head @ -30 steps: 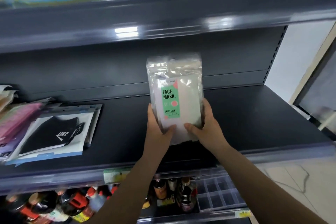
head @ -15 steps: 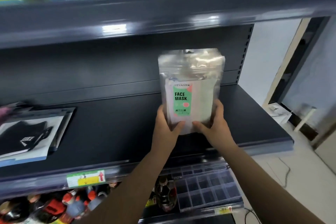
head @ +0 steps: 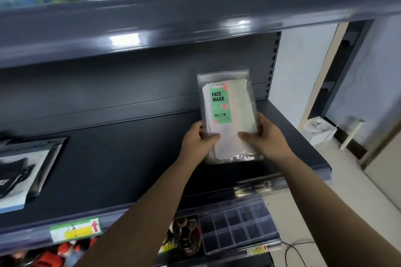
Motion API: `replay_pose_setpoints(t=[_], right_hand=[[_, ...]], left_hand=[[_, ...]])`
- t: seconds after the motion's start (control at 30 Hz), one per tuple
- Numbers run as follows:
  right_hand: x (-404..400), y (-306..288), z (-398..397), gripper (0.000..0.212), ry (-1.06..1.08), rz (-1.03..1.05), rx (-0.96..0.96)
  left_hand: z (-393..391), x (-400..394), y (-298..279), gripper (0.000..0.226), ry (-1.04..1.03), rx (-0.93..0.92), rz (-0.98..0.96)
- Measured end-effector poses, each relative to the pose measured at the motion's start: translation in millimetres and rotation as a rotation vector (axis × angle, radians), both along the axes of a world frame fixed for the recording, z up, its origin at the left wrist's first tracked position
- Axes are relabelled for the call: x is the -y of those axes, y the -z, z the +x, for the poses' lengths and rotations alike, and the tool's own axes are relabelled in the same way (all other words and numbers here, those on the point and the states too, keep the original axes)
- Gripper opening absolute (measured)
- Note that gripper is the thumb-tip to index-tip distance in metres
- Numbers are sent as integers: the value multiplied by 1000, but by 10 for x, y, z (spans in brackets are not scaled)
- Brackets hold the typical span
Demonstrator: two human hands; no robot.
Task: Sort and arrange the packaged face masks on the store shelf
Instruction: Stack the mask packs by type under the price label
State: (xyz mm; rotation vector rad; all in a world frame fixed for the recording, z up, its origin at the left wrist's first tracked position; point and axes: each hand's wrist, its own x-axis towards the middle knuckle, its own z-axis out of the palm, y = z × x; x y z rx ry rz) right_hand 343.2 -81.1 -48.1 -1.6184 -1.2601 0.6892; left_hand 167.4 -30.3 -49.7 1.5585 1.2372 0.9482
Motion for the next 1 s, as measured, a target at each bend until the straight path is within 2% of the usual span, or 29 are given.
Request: replay_pose_setpoints(t=[0.17,0.27,0.4,0.53,0.6,0.67,0.77,0.87,1.0], right_hand=[[-98,55,165,35,48,-188,84],[-99,114,172,27,80,-260,179],[-61,133,141,36,131,-290,294],[-16,90,21,54,135,-138,458],[4,19,-129,65,97,-54,585],[9,-61,-328,65,21,34,727],[-38,-97,-641,63,-104,96,908],[-99,-118,-997,68,-248,60,976],[-185,-104,-1498,68,-438,32,990]], left_hand=[[139,-58,94,28,67,-84,-157],[170,-62,157,30,76,-198,-121],[166,-77,146,39,81,-327,-10],[48,-96,88,55,62,-472,97],[-82,-85,67,55,46,-546,183],[-256,-60,42,54,17,-632,272],[-586,-17,5,55,-56,-874,377],[-979,56,-8,58,-123,-1073,421],[-1564,173,23,56,-246,-1174,409]])
